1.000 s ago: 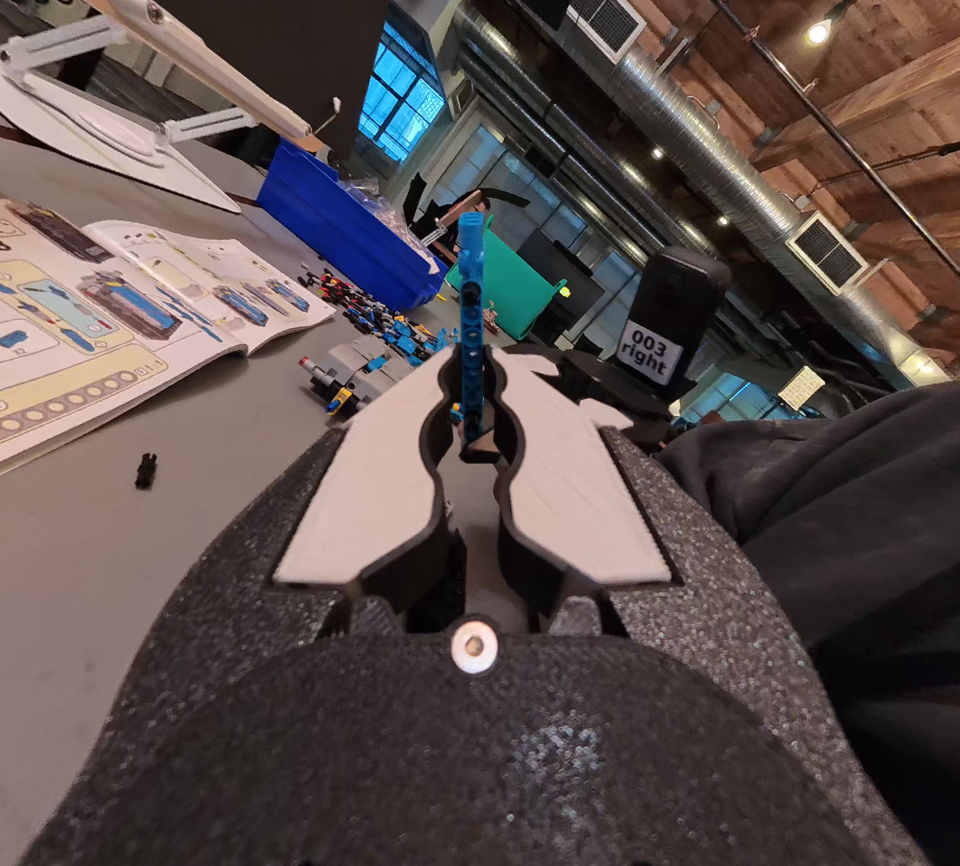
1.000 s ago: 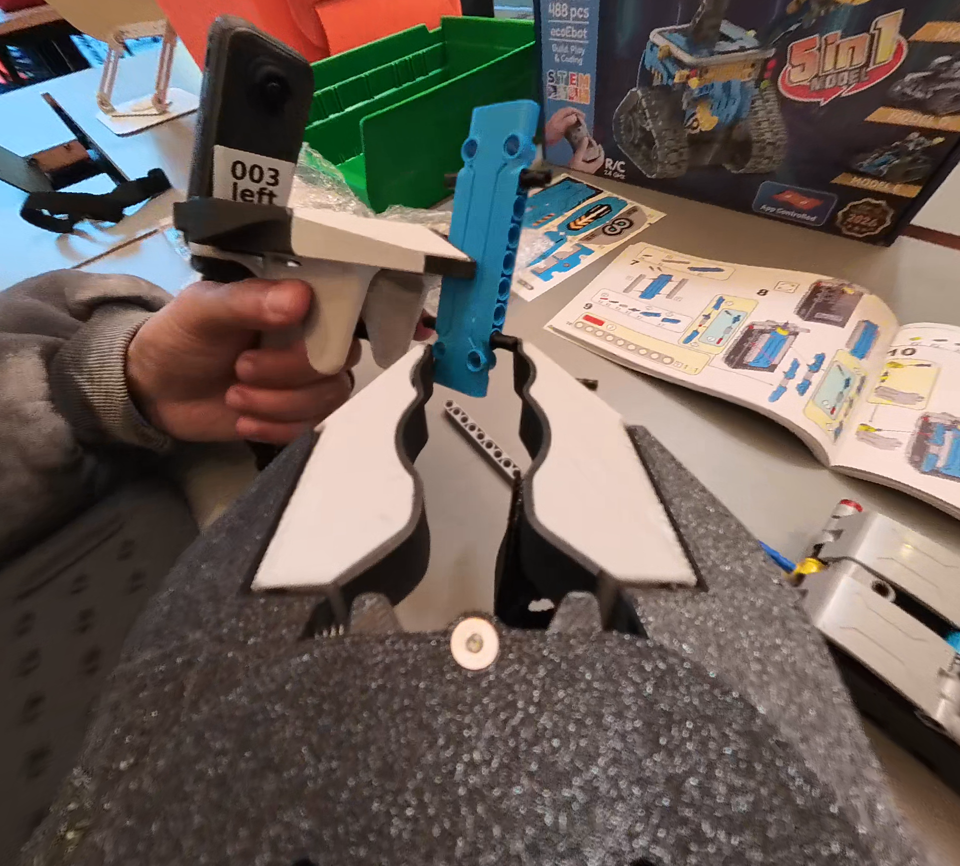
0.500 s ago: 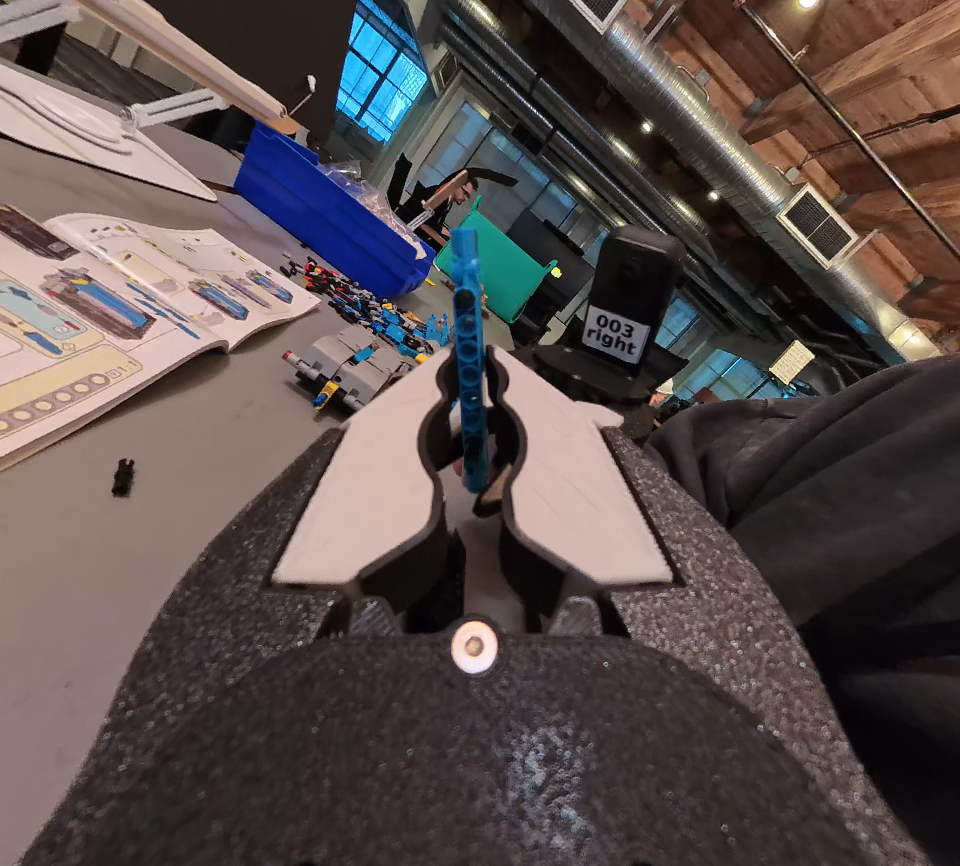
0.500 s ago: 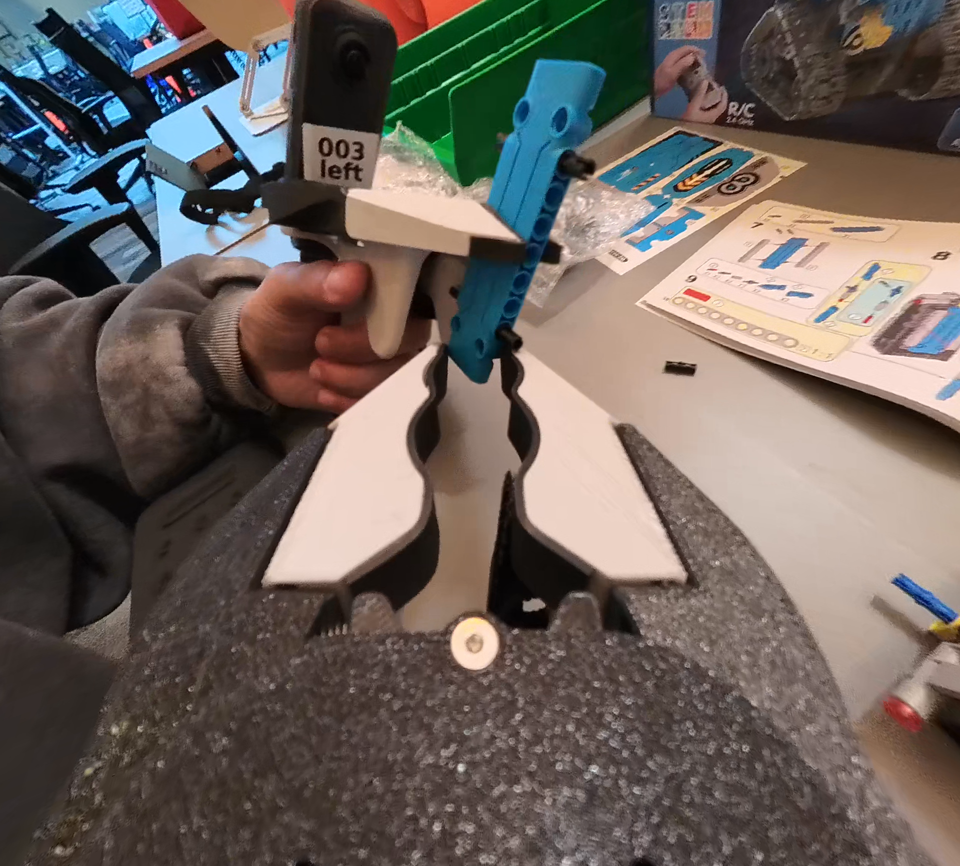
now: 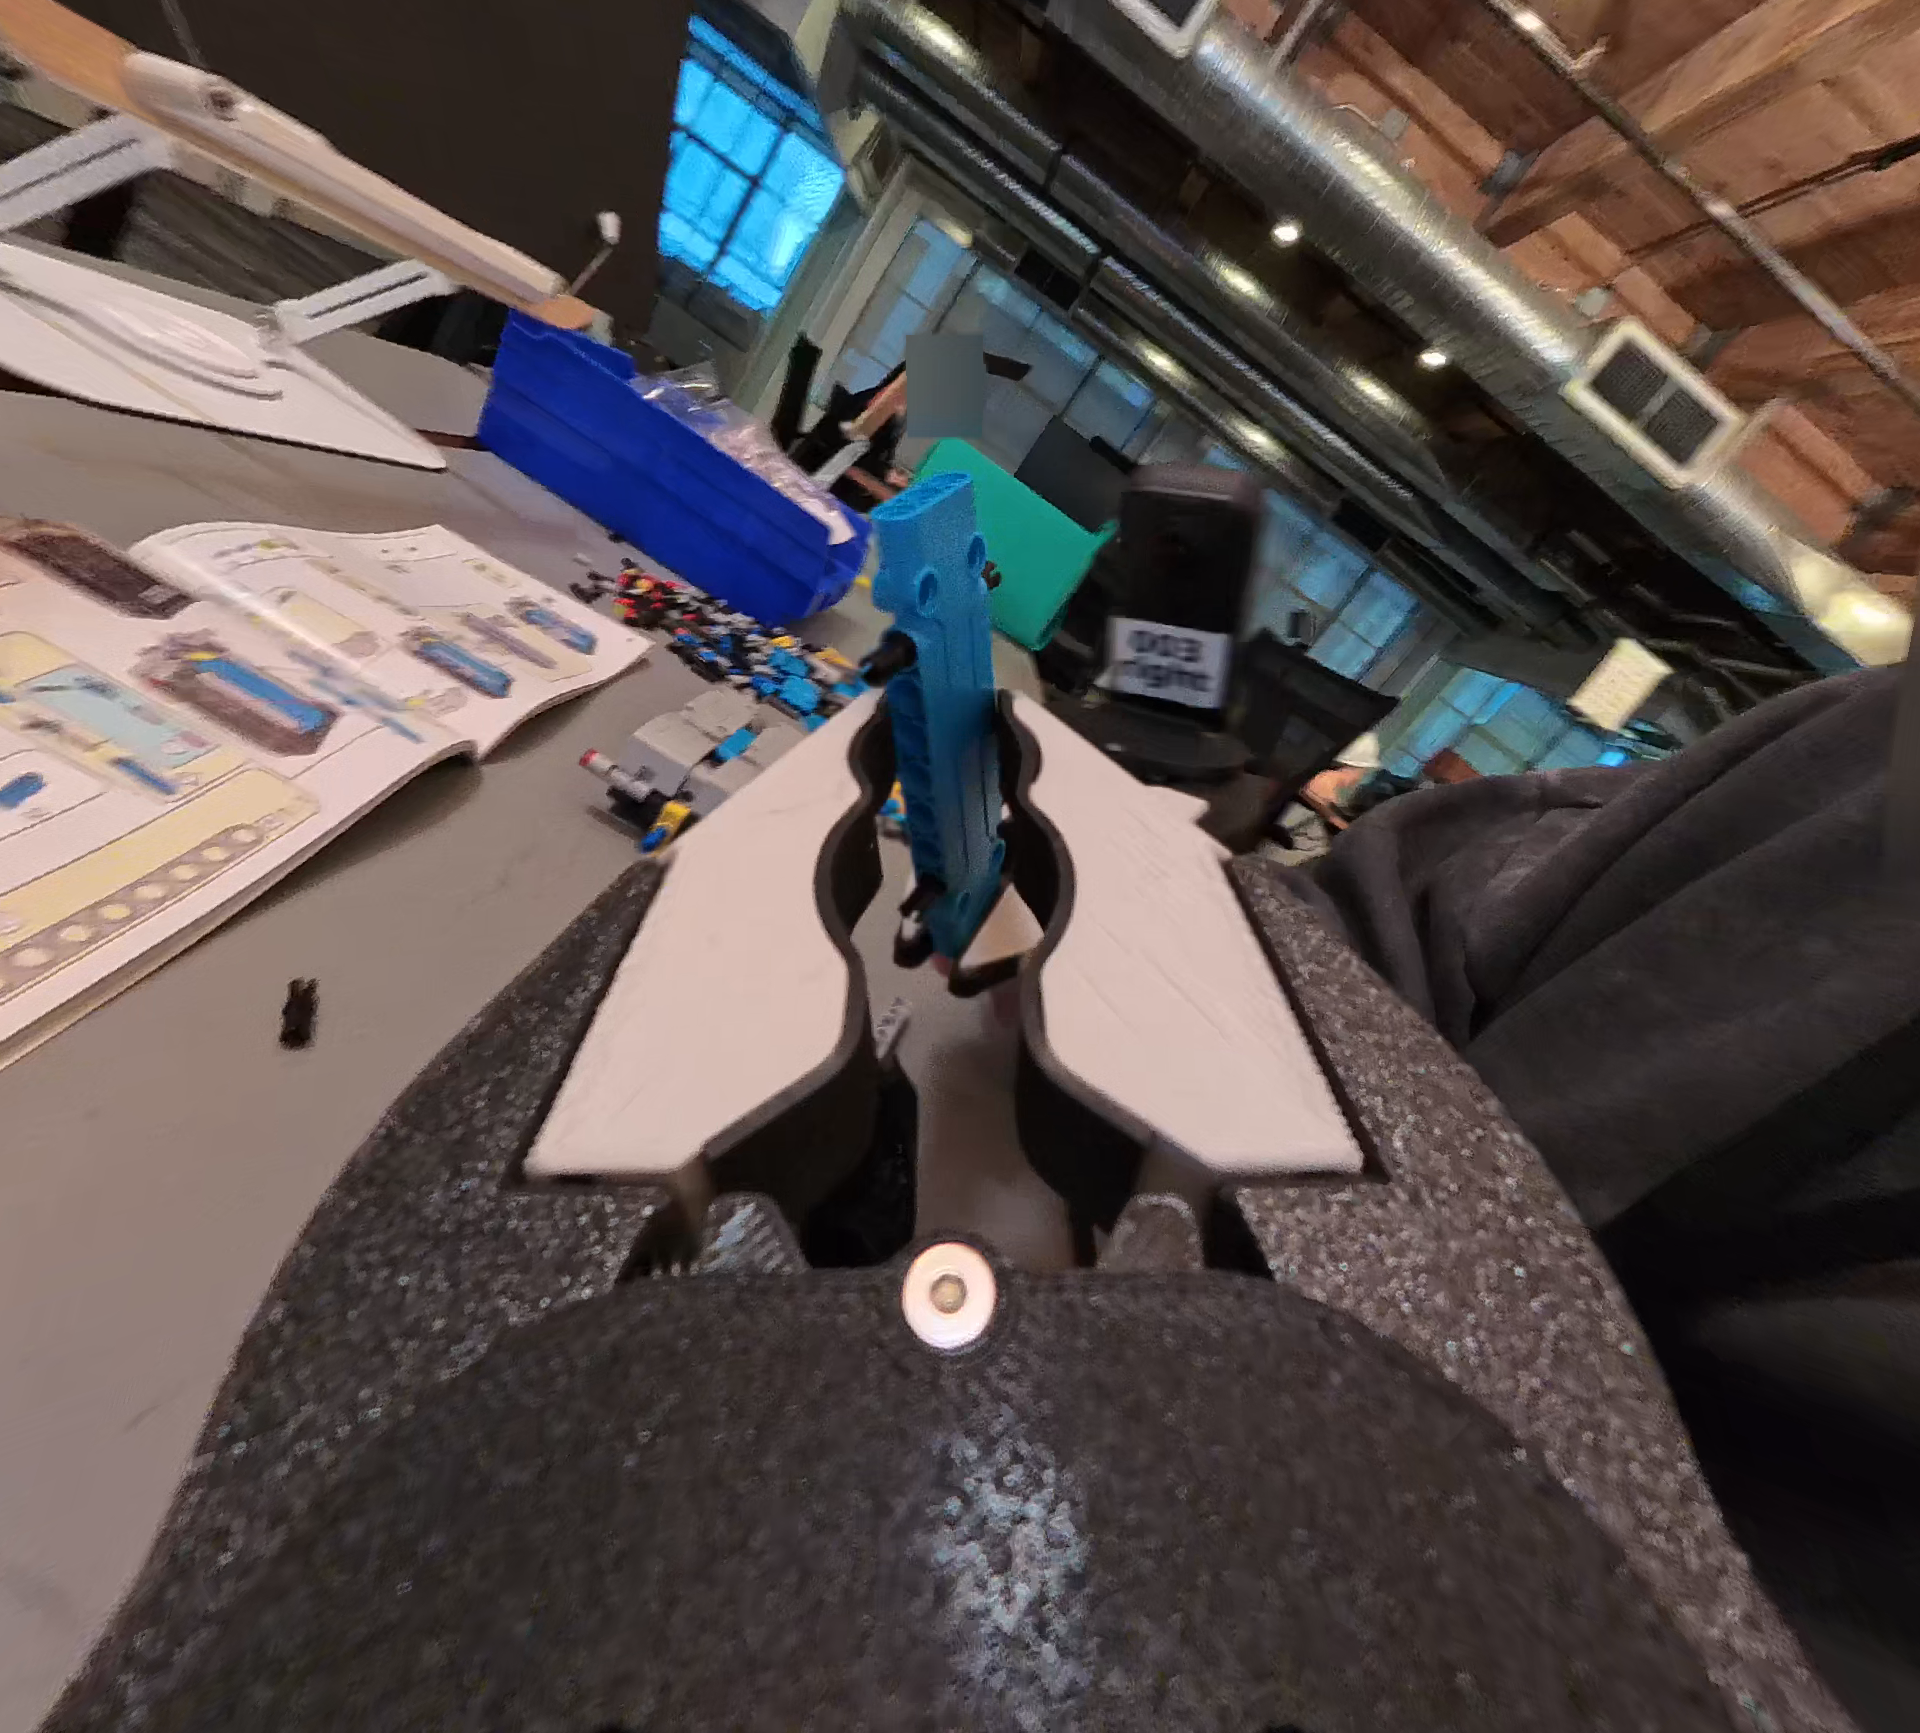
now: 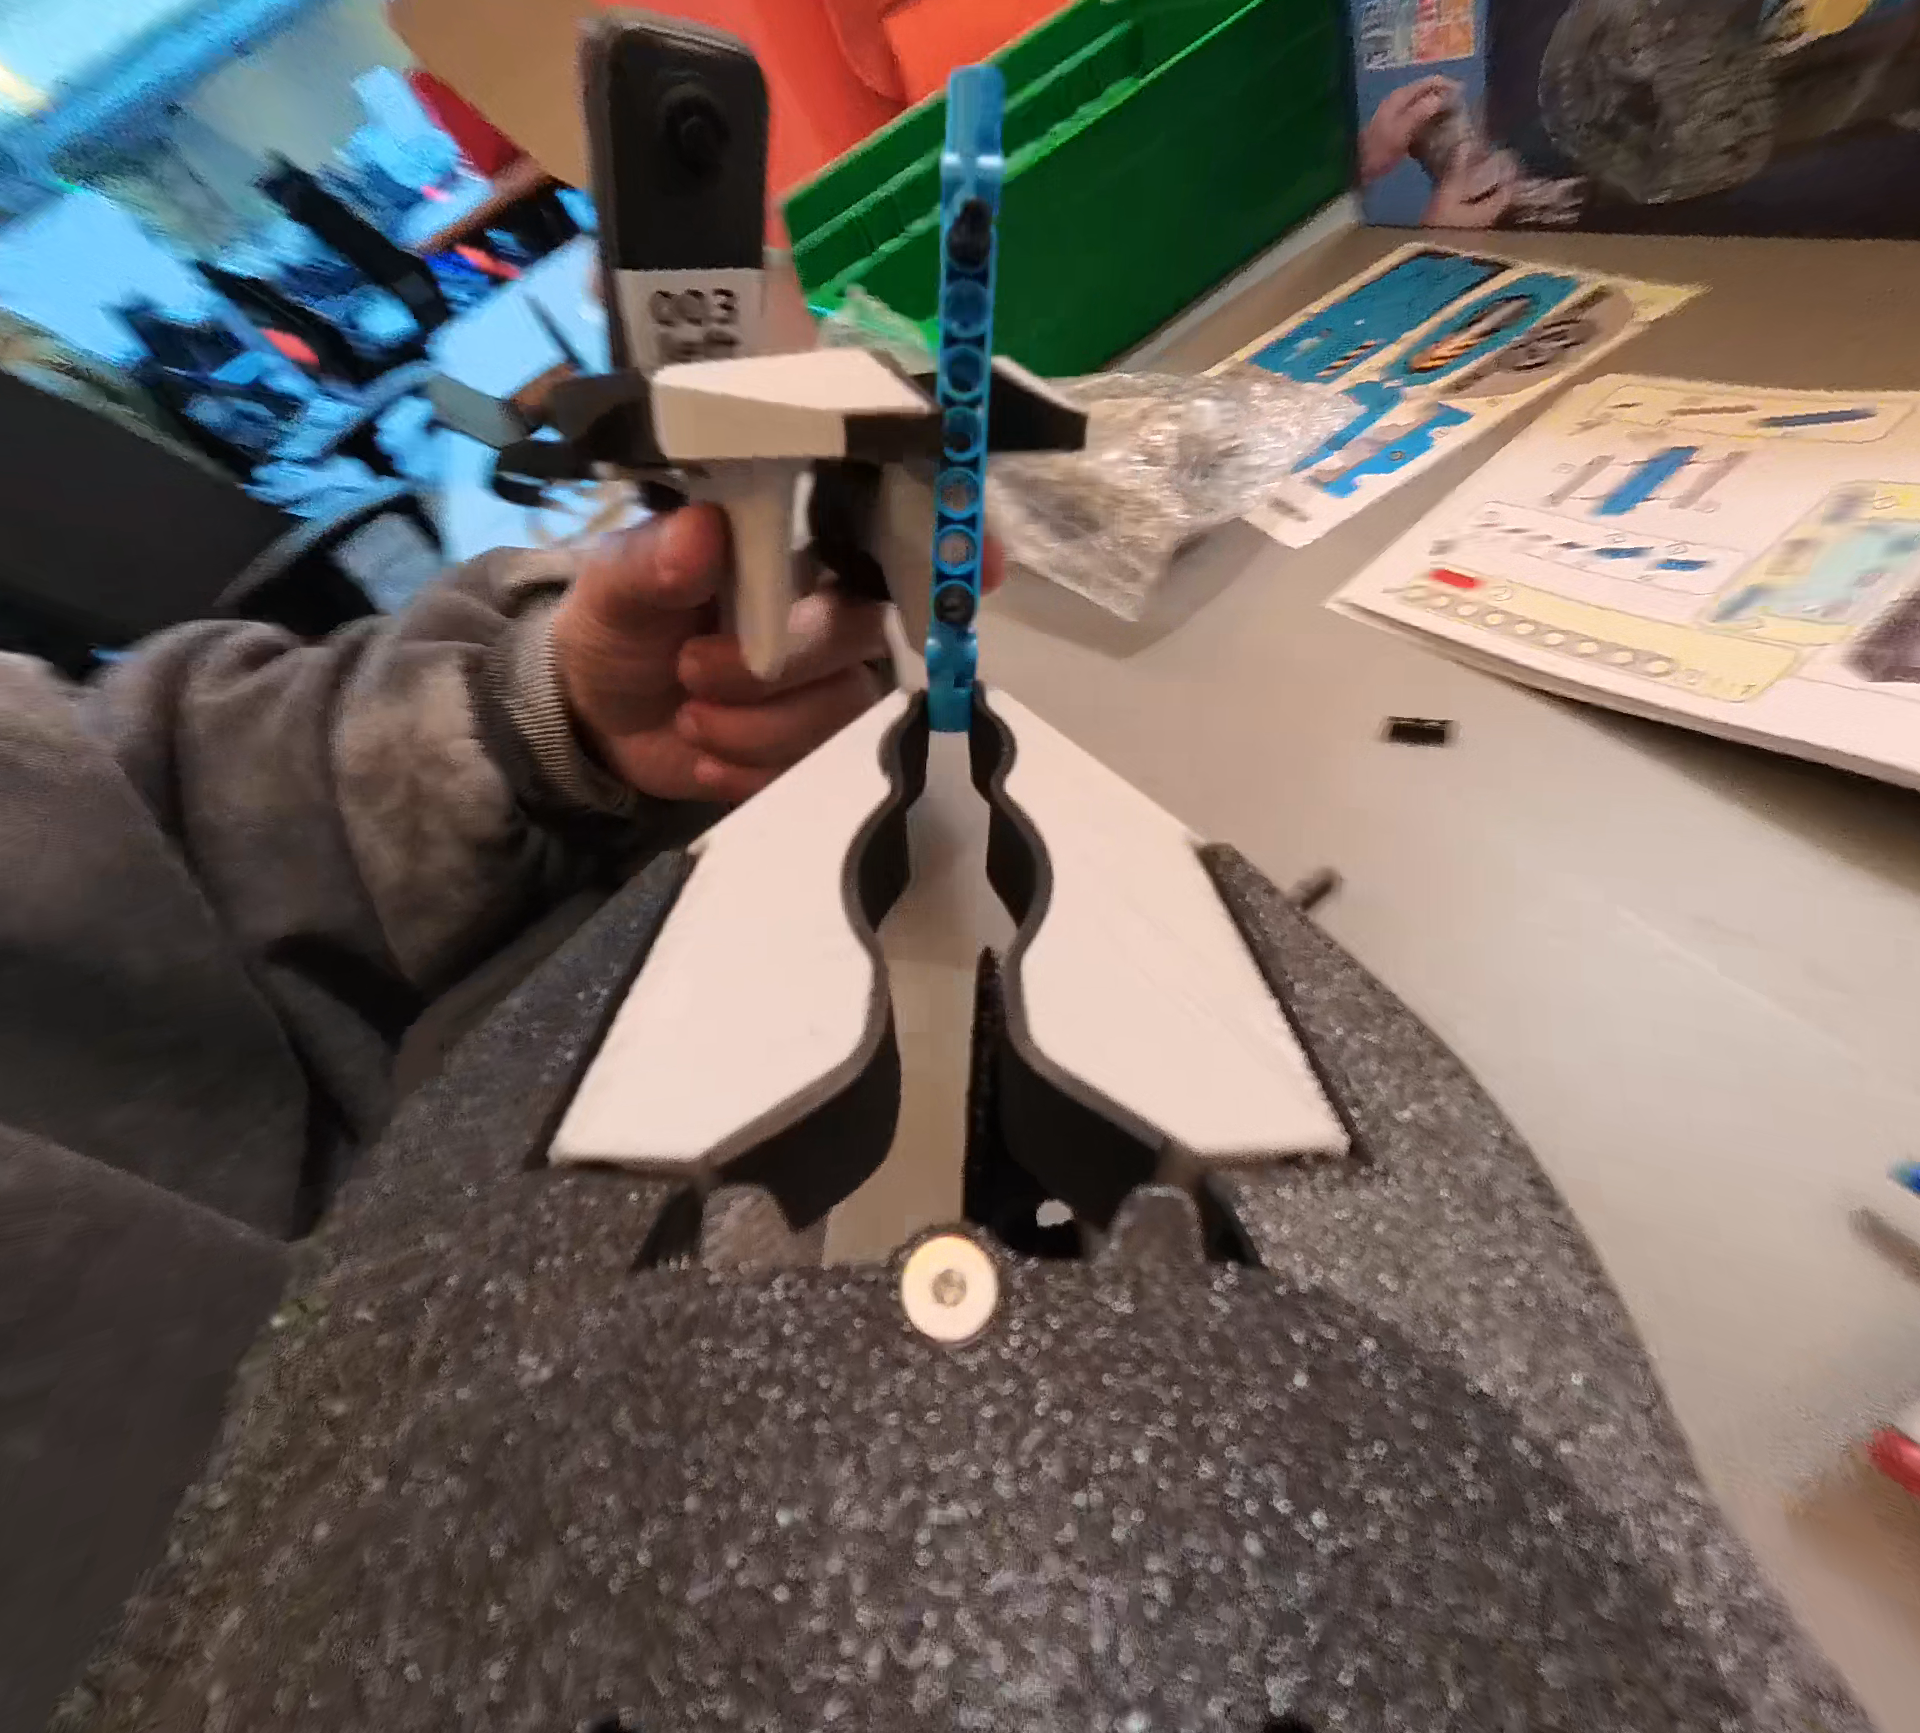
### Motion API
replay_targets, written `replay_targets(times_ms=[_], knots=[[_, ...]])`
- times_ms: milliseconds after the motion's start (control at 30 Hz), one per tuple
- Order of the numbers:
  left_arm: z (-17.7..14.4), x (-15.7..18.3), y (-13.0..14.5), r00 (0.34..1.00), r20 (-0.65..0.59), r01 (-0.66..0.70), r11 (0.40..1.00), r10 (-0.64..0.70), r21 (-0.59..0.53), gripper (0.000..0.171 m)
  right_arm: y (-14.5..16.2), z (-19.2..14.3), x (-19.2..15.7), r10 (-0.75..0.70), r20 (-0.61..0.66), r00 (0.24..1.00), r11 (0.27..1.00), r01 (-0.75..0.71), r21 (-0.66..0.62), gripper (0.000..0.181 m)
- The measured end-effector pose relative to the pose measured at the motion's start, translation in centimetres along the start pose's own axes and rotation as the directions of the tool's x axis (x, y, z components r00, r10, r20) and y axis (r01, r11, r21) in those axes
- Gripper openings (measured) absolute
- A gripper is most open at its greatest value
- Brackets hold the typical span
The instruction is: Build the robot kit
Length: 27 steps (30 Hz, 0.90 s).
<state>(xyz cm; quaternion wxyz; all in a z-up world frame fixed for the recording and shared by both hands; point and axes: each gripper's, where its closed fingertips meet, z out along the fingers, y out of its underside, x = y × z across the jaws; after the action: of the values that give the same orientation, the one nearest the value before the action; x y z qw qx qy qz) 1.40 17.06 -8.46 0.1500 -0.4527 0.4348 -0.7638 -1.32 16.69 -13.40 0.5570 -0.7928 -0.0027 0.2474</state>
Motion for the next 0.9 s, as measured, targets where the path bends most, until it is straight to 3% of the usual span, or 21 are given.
replay_targets(times_ms=[100, 167, 367, 567, 633, 700, 733, 767, 800, 867, 900], knots=[[-0.1, 2.3, -0.5, 0.987, -0.156, 0.052, 0.999, -0.049, 0.016, 0.007, -0.7, -0.5, -2.5, 0.167, 0.267, 0.949, 0.984, -0.177, 0.014, 0.005], [-0.4, 2.9, -1.0, 0.97, -0.222, 0.112, 0.993, -0.102, 0.033, 0.01, -1.6, -1.3, -3.6, 0.235, 0.398, 0.887, 0.963, -0.268, 0.028, 0.006], [-0.4, 2.7, -1.0, 0.973, -0.209, 0.108, 0.994, -0.101, 0.025, 0.009, -1.6, -1.2, -3.3, 0.222, 0.379, 0.898, 0.967, -0.254, 0.036, 0.006], [-0.3, 1.7, -1.3, 0.992, -0.11, 0.072, 0.994, -0.062, 0.087, 0.006, -1.9, -1.2, -2.0, 0.317, 0.383, 0.868, 0.931, -0.361, 0.048, 0.006], [-0.3, 1.7, -1.0, 0.993, -0.107, 0.057, 0.997, -0.051, 0.05, 0.006, -1.7, -1.5, -1.6, 0.252, 0.337, 0.907, 0.959, -0.282, 0.041, 0.011], [-0.5, 1.5, -0.7, 0.996, -0.087, 0.036, 0.999, -0.035, 0.012, 0.006, -1.4, -2.7, 0.1, 0.106, 0.214, 0.971, 0.994, -0.109, 0.0, 0.039], [-0.4, 1.1, -0.3, 0.998, -0.053, 0.013, 1.0, -0.014, -0.022, 0.006, -0.6, -3.8, 0.9, -0.004, 0.156, 0.988, 0.998, 0.015, -0.067, 0.034], [-0.2, 0.8, 0.3, 1.0, -0.027, -0.015, 0.998, 0.013, -0.064, 0.006, 1.2, -4.8, 1.9, -0.119, 0.105, 0.987, 0.974, 0.137, -0.183, 0.025], [0.0, 0.7, 0.9, 0.999, -0.005, -0.044, 0.994, 0.044, -0.104, 0.006, 3.5, -5.8, 3.2, -0.22, 0.06, 0.974, 0.918, 0.228, -0.323, 0.028], [0.4, 0.3, 2.1, 0.991, 0.041, -0.115, 0.978, 0.124, -0.174, 0.006, 7.4, -7.6, 5.0, -0.331, 0.027, 0.943, 0.79, 0.293, -0.539, 0.034], [0.5, 0.1, 2.6, 0.985, 0.057, -0.146, 0.968, 0.16, -0.204, 0.006, 8.4, -7.8, 4.8, -0.338, 0.043, 0.94, 0.763, 0.3, -0.573, 0.036]])
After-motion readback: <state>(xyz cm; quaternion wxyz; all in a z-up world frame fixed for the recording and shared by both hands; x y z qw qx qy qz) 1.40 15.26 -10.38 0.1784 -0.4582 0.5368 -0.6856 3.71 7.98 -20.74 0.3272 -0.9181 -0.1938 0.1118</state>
